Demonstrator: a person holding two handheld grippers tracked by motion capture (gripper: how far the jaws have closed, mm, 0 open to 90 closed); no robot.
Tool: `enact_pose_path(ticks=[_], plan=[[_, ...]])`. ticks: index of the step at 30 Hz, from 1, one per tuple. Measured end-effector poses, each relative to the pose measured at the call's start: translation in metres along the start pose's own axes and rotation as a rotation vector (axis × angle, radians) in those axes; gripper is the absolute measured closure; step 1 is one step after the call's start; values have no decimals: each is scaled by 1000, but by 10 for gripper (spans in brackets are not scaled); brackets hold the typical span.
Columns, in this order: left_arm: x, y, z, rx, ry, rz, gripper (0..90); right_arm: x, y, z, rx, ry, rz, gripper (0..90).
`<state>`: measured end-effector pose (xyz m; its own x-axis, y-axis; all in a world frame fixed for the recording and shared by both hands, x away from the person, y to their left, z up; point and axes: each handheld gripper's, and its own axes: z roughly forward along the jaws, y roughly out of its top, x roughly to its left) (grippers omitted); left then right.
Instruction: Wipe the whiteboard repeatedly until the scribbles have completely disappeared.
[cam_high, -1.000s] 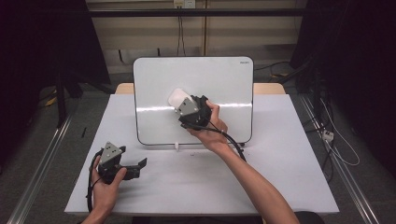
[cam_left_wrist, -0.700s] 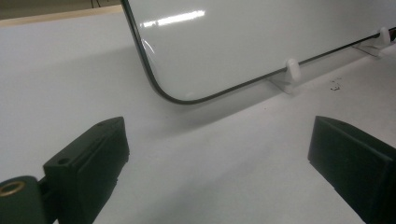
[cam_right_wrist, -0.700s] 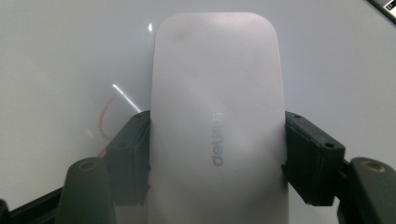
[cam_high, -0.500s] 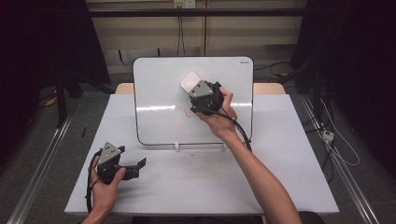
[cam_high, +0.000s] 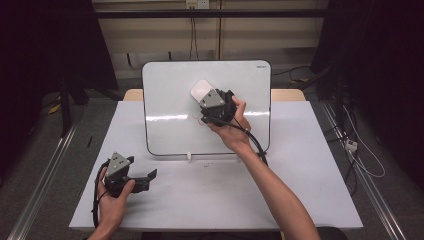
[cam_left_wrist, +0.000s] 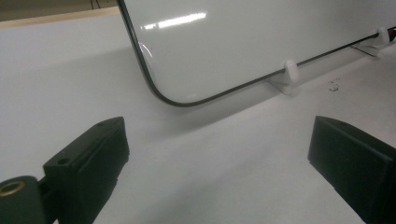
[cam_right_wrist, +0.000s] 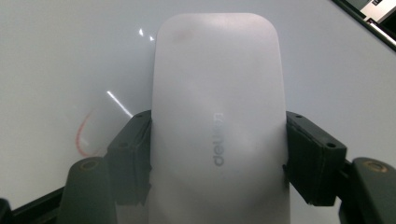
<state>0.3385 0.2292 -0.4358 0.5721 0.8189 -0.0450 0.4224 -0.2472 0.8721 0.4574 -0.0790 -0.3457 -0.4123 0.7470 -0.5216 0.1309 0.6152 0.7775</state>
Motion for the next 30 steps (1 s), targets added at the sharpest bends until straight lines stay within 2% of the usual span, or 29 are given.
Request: enact_pose_path(ticks=[9, 13, 23, 27, 30], plan=[[0, 0, 0, -2, 1, 4, 49, 20, -5, -1, -4, 45, -38, 316], [-1, 0, 0, -2, 1, 3, 49, 27, -7, -2, -5, 50, -57, 316], [2, -1, -1, -2, 2, -7, 49, 22, -6, -3, -4, 64, -59, 316], [2, -1, -3, -6, 3, -5, 49, 10, -3, -2, 1, 45, -32, 316], [3, 0, -4, -12, 1, -5, 49, 5, 0, 0, 8, 41, -31, 316]])
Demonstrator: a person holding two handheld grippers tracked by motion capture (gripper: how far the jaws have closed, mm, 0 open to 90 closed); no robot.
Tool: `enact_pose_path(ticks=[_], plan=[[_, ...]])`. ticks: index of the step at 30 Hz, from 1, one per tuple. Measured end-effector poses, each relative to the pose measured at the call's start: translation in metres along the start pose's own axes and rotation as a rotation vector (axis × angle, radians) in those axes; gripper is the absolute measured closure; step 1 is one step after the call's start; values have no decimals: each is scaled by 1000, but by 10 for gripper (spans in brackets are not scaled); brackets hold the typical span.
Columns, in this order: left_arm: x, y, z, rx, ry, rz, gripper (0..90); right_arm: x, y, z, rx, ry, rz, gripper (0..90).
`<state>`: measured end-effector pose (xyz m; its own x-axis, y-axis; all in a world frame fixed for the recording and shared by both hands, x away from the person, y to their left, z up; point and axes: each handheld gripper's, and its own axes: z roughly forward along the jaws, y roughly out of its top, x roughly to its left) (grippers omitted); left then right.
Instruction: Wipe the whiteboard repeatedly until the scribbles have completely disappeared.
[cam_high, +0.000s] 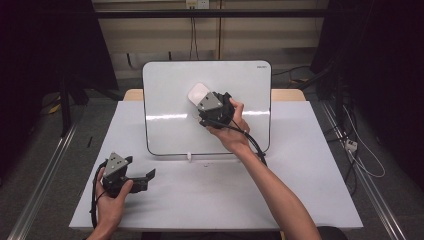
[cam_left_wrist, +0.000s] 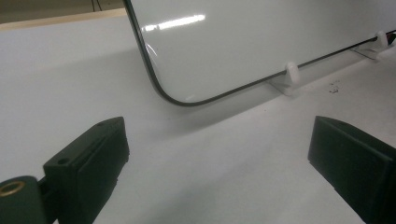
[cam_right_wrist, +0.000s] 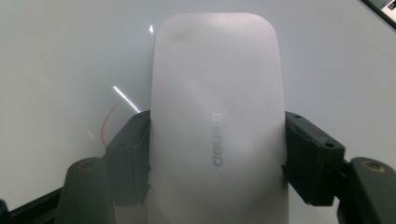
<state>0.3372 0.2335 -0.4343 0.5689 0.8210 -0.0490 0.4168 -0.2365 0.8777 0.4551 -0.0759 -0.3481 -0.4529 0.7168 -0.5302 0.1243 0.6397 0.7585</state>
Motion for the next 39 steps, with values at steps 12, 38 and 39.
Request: enact_pose_path(ticks=[12, 38, 39], plan=[[-1, 0, 1, 5, 1, 3, 49, 11, -4, 0, -7, -4, -9, 316], [-4, 0, 5, 19, -3, 11, 49, 74, -16, -5, -3, 81, -127, 317], [-4, 0, 5, 18, -1, 12, 49, 77, -17, -5, 1, 85, -139, 317]])
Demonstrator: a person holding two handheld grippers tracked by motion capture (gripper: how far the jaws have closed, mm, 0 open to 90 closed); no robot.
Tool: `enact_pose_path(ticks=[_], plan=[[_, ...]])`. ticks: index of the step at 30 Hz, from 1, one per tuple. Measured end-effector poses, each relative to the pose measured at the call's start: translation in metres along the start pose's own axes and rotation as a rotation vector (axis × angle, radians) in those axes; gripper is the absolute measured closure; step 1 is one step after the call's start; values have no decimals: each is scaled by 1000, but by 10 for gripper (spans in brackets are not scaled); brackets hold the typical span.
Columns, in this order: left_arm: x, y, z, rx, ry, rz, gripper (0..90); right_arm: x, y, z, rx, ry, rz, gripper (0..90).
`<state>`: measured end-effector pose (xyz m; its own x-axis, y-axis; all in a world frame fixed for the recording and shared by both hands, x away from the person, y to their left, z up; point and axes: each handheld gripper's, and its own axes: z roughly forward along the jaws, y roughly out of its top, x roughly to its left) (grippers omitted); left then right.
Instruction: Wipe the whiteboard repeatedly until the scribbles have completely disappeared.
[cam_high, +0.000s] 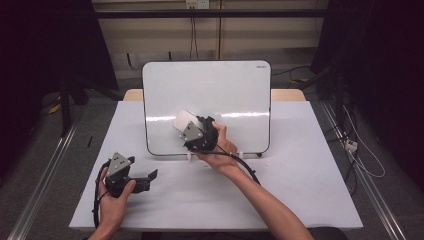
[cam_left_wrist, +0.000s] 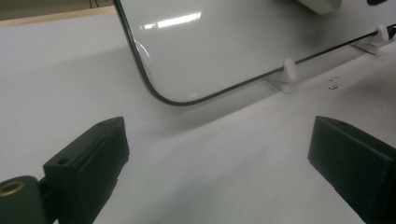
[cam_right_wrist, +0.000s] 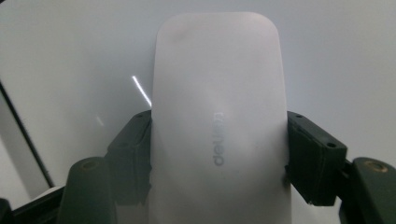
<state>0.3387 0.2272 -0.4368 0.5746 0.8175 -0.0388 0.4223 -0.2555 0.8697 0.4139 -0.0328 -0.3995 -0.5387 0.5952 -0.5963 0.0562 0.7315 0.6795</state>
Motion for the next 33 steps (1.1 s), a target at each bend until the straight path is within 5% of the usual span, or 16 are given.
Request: enact_pose_path(ticks=[8, 14, 33], plan=[[1, 0, 0, 5, 2, -5, 49, 17, -1, -1, 3, 25, -54, 317], [2, 0, -1, 0, 1, -7, 49, 13, -2, -2, 6, 33, -64, 316], [4, -2, -3, -4, 3, -14, 49, -79, -12, -12, 16, -95, 156, 317]])
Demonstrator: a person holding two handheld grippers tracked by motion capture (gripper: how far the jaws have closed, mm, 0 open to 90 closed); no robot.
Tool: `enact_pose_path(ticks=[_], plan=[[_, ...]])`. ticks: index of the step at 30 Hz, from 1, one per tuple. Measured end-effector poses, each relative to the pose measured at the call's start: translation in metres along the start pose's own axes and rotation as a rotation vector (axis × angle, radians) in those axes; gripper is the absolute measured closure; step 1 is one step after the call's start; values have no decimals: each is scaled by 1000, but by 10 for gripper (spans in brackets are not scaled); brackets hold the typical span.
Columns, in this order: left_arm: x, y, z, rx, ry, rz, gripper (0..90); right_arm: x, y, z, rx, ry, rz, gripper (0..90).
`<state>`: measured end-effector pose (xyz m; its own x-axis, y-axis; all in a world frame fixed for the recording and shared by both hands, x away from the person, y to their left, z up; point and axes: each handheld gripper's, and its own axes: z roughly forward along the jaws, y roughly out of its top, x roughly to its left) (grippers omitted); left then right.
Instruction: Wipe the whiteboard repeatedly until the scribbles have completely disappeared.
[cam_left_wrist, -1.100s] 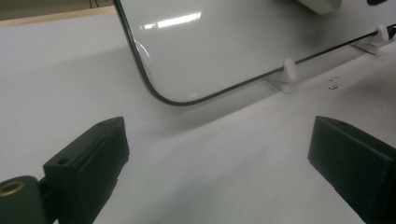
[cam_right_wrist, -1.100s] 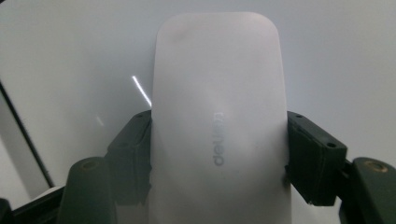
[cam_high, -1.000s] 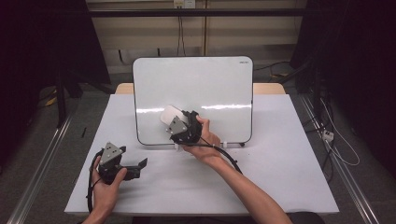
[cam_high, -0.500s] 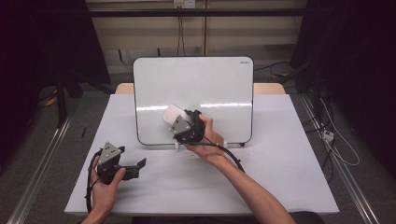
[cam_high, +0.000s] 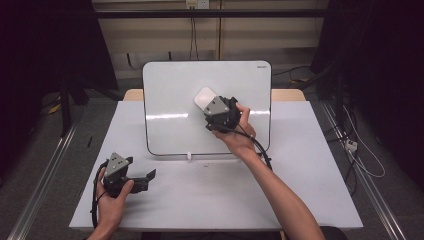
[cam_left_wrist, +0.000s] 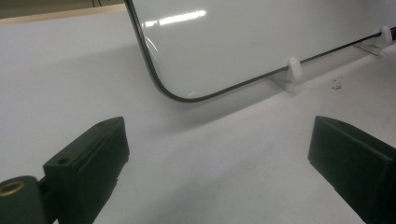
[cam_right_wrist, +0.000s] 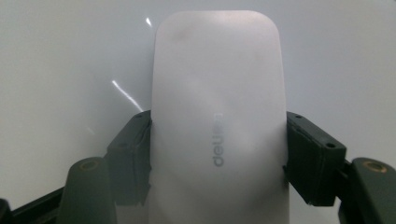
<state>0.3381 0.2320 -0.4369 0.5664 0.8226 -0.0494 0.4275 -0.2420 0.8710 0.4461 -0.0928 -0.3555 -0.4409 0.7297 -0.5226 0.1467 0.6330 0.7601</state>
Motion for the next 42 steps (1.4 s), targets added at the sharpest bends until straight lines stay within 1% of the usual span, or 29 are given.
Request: enact_pose_path(ticks=[4, 8, 13, 15, 18, 20, 23, 25, 26, 29, 33, 34, 35, 37, 39, 41, 42], plan=[[0, 0, 0, -3, 2, -3, 49, -18, 1, -1, 5, -28, 40, 317], [0, 0, 0, -3, 2, -4, 49, -32, 0, -2, 7, -46, 73, 317], [0, 0, 0, -2, 2, 0, 49, -41, -2, -3, 2, -67, 105, 317], [0, 0, 0, -5, 2, -1, 49, -44, -3, -3, -2, -67, 120, 317], [0, 0, 0, 0, 0, -5, 50, -44, -3, -5, -4, -60, 124, 317], [1, 0, 0, -1, 0, 0, 49, -48, -4, -6, -12, -35, 154, 317], [0, -1, 1, 1, 2, -6, 49, -49, -5, -8, -14, -22, 168, 318], [1, -1, 1, 2, 4, -2, 49, -52, -5, -8, -22, 2, 202, 318], [1, -1, 1, 4, -1, -2, 49, -53, -6, -9, -23, 10, 212, 318], [2, -2, 1, 5, 5, -5, 49, -51, -7, -10, -21, 2, 195, 318], [2, -2, 1, 3, 3, -11, 49, -49, -8, -11, -23, 7, 199, 318], [2, -2, 1, 8, 5, -6, 49, -49, -8, -11, -22, 8, 199, 318], [2, -2, 1, 3, 5, -12, 49, -48, -8, -12, -25, 10, 200, 318], [2, -2, 1, 3, 7, -7, 49, -48, -6, -15, -43, 16, 204, 318], [2, -2, 1, 5, 8, -8, 49, -47, -1, -21, -69, 15, 196, 318], [1, -1, 1, 4, 1, -5, 49, -45, 2, -25, -78, 12, 182, 318], [1, -1, 1, -1, 2, -6, 49, -45, 2, -27, -80, 14, 183, 318]])
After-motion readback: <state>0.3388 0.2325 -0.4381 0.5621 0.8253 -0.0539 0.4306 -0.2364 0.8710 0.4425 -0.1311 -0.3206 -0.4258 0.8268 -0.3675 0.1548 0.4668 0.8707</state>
